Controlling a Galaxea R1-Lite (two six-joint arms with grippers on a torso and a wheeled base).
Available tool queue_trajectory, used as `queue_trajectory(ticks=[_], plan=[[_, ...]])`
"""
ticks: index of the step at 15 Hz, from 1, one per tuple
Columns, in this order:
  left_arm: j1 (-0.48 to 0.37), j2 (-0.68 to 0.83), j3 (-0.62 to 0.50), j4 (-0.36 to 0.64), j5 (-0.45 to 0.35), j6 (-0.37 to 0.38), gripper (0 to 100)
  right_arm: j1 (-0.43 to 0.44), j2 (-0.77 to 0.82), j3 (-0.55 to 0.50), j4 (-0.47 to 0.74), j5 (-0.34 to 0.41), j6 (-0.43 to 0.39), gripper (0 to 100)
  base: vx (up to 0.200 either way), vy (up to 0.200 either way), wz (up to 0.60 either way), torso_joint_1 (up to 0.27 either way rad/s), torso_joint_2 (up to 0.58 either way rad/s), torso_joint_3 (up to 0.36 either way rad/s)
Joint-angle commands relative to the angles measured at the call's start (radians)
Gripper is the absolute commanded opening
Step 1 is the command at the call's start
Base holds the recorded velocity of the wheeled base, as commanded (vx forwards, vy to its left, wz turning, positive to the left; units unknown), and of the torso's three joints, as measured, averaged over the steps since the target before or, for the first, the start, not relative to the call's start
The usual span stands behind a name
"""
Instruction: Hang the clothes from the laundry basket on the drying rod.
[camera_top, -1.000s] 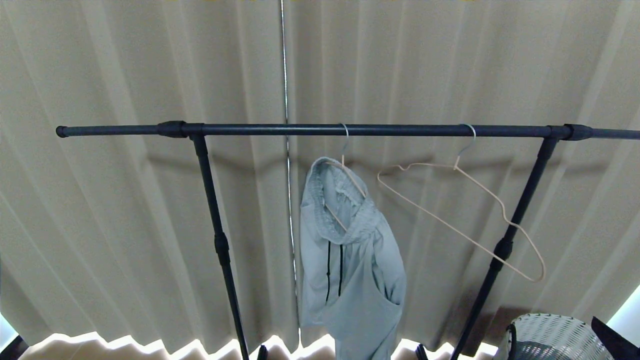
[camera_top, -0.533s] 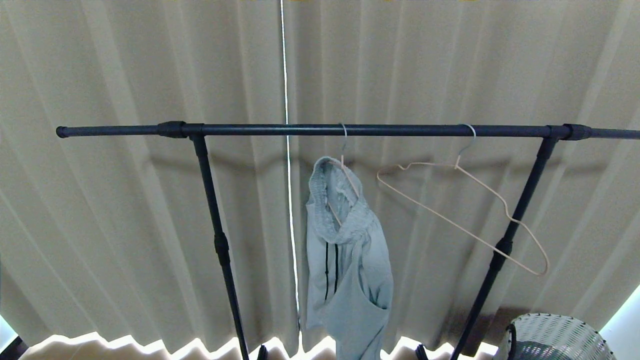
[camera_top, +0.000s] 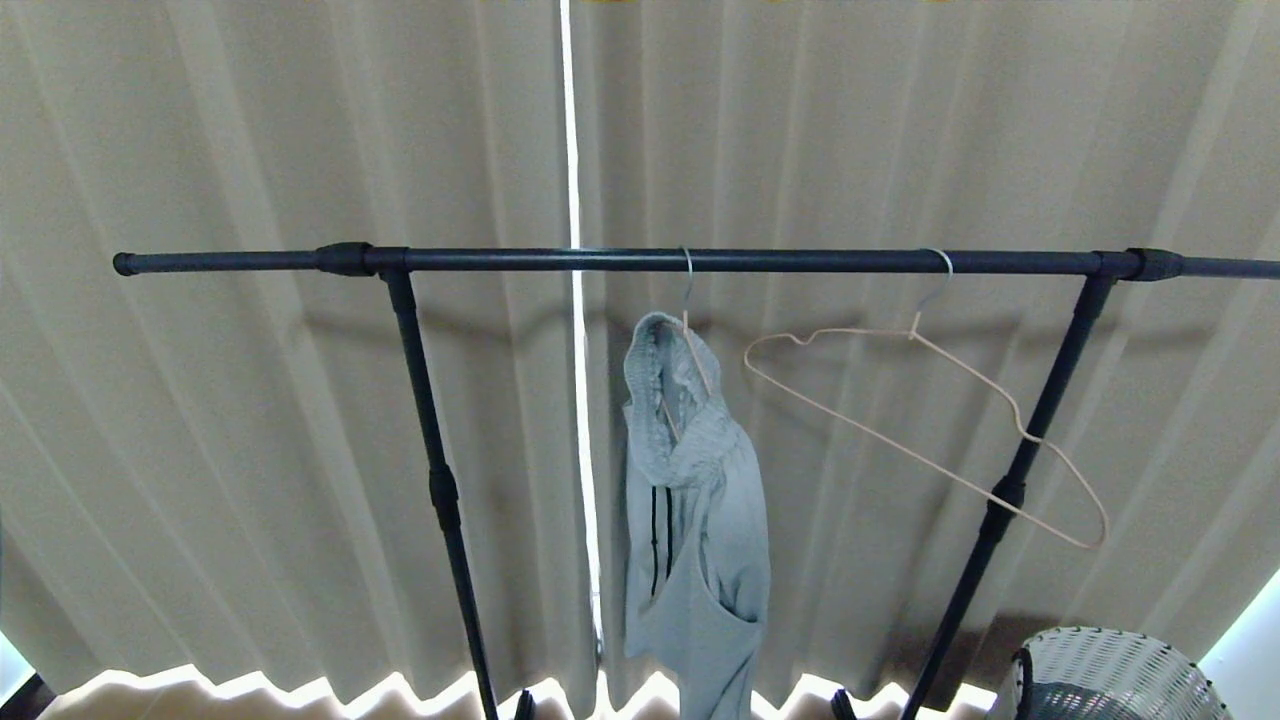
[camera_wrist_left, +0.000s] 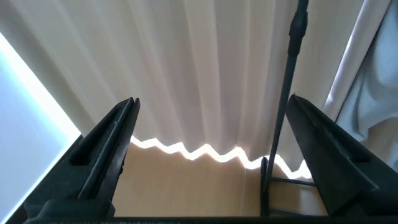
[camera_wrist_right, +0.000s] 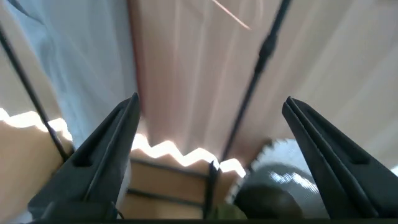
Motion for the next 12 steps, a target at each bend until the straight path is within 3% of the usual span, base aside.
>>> queue_trajectory(ticks=[1, 2, 3, 8, 12], plan=[[-0.004, -0.004, 0.0, -0.001, -0.009, -0.002, 100, 0.024, -0.061, 0.004, -0.002, -0.014, 0.017, 100, 0.0, 0.0, 0.0, 0.0, 0.0, 0.0], [-0.064, -0.062, -0.001, -0.007, -0.116, -0.017, 100, 0.024, -0.061, 0.004, -0.002, -0.04, 0.049, 100, 0.0, 0.0, 0.0, 0.0, 0.0, 0.0], [-0.053, -0.081, 0.003, -0.018, -0.164, -0.038, 100, 0.024, -0.061, 0.004, -0.002, -0.041, 0.051, 100, 0.0, 0.0, 0.0, 0.0, 0.0, 0.0], [-0.05, -0.084, 0.028, -0.032, -0.175, -0.121, 100, 0.024, -0.061, 0.004, -0.002, -0.041, 0.051, 100, 0.0, 0.0, 0.0, 0.0, 0.0, 0.0], [-0.05, -0.082, 0.054, -0.055, -0.196, -0.137, 100, 0.024, -0.061, 0.004, -0.002, -0.04, 0.042, 100, 0.0, 0.0, 0.0, 0.0, 0.0, 0.0]])
